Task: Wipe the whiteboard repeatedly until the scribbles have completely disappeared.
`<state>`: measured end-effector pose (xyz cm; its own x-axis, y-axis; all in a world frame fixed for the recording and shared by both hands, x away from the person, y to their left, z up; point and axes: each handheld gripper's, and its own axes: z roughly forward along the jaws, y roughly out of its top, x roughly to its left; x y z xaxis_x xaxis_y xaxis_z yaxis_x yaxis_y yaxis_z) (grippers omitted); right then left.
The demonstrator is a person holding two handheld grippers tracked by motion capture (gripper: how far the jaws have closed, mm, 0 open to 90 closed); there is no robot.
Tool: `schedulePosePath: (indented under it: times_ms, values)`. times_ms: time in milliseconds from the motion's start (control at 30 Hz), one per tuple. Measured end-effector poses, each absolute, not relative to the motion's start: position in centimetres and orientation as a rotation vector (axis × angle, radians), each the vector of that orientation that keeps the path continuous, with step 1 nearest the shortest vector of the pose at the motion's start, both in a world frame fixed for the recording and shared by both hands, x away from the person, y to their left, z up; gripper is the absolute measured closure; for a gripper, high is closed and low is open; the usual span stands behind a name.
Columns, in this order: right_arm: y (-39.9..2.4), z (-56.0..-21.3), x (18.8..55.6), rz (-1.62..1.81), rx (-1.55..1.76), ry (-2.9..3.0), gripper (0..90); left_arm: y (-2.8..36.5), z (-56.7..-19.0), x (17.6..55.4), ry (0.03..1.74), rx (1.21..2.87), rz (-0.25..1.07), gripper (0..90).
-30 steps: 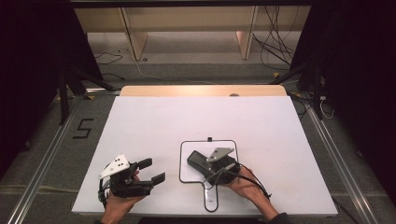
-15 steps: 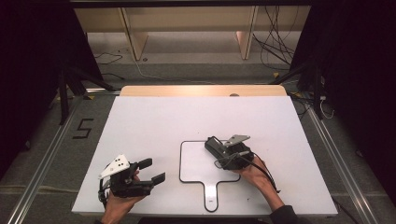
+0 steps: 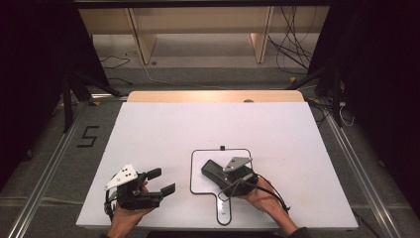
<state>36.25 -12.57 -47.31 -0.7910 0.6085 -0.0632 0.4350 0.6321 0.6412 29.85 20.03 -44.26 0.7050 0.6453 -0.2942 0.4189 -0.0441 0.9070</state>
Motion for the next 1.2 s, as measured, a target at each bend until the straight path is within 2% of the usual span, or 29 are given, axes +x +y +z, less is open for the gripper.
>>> schedulePosePath:
  times_ms: [367, 700, 967, 1200]
  values:
    - [-13.0, -47.3, 40.0, 0.884, 0.957, 2.510, 41.3, 20.0, -44.3, 29.9, 0.866, 1.670, 0.226, 17.9]
    - [-11.6, -47.2, 37.5, 0.884, 0.842, 2.585, 41.2, 20.0, -44.3, 29.9, 0.867, 1.671, 0.226, 17.9]
    - [-12.3, -47.3, 36.1, 0.908, 0.812, 2.594, 41.2, 20.0, -44.3, 29.8, 0.868, 1.669, 0.227, 17.9]
    - [-13.9, -47.3, 37.2, 0.884, 0.886, 2.526, 41.3, 20.1, -44.3, 29.8, 0.869, 1.669, 0.229, 17.9]
